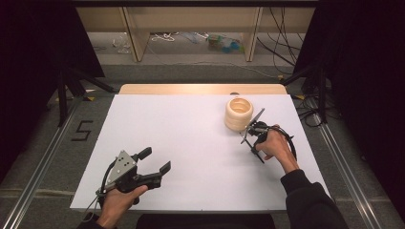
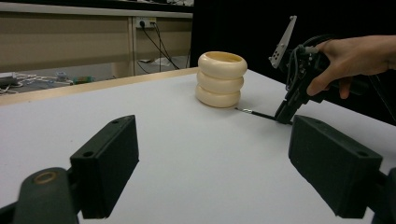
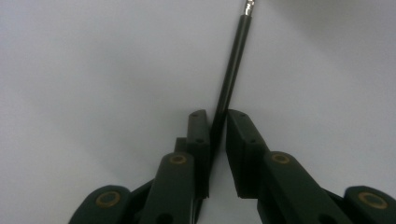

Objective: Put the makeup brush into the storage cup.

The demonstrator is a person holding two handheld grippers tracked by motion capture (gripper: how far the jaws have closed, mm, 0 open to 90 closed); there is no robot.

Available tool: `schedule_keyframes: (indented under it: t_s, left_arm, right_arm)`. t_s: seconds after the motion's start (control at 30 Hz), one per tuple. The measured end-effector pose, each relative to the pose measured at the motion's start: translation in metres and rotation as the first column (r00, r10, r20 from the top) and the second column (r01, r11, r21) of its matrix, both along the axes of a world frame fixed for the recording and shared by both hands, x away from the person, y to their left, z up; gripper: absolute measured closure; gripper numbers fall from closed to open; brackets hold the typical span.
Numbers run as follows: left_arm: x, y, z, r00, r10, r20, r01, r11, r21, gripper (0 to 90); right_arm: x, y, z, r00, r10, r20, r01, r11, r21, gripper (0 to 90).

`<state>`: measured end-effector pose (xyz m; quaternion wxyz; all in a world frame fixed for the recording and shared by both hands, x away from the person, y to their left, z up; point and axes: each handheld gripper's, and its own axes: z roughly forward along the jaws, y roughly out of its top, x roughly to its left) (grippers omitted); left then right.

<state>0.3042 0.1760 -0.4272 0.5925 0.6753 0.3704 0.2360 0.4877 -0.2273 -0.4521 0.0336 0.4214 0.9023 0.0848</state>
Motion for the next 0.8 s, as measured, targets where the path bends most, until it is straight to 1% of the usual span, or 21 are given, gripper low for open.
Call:
schedule_keyframes:
  t_s: [0.03,0.27,0.5,0.7,0.73,0.8]
  left_arm:
    - [0.0,0.0001,0.0,1.0,0.001,0.001,-0.001,1.0,0.0,15.8]
    - [0.0,-0.0002,0.0001,1.0,0.0,0.0,0.0,1.0,0.0,15.9]
    - [0.0001,-0.0002,0.0,1.0,0.0,-0.001,0.0,1.0,0.0,15.9]
    - [0.0,-0.0002,0.0,1.0,-0.001,-0.001,0.001,1.0,-0.001,15.8]
    - [0.0001,-0.0002,0.0,1.0,-0.001,-0.001,0.001,1.0,-0.001,15.9]
    - [0.0001,-0.0002,0.0,1.0,-0.001,-0.001,0.001,1.0,0.0,15.9]
  right_arm:
    - [0.001,-0.0004,0.0004,1.0,0.009,-0.001,-0.009,0.9999,-0.006,81.3]
    - [0.0022,-0.0009,0.0004,1.0,-0.002,-0.008,0.002,1.0,0.0,81.8]
    - [0.0029,0.0006,-0.0002,0.9999,-0.009,-0.014,0.009,1.0,-0.001,84.3]
    - [0.0043,0.0006,0.0001,0.9999,0.007,-0.015,-0.007,0.9999,-0.008,85.4]
    - [0.0035,0.0013,0.0004,0.9997,-0.003,-0.022,0.003,0.9999,-0.01,85.4]
    - [0.0038,0.001,0.0003,0.9998,0.004,-0.018,-0.004,0.9999,-0.01,85.4]
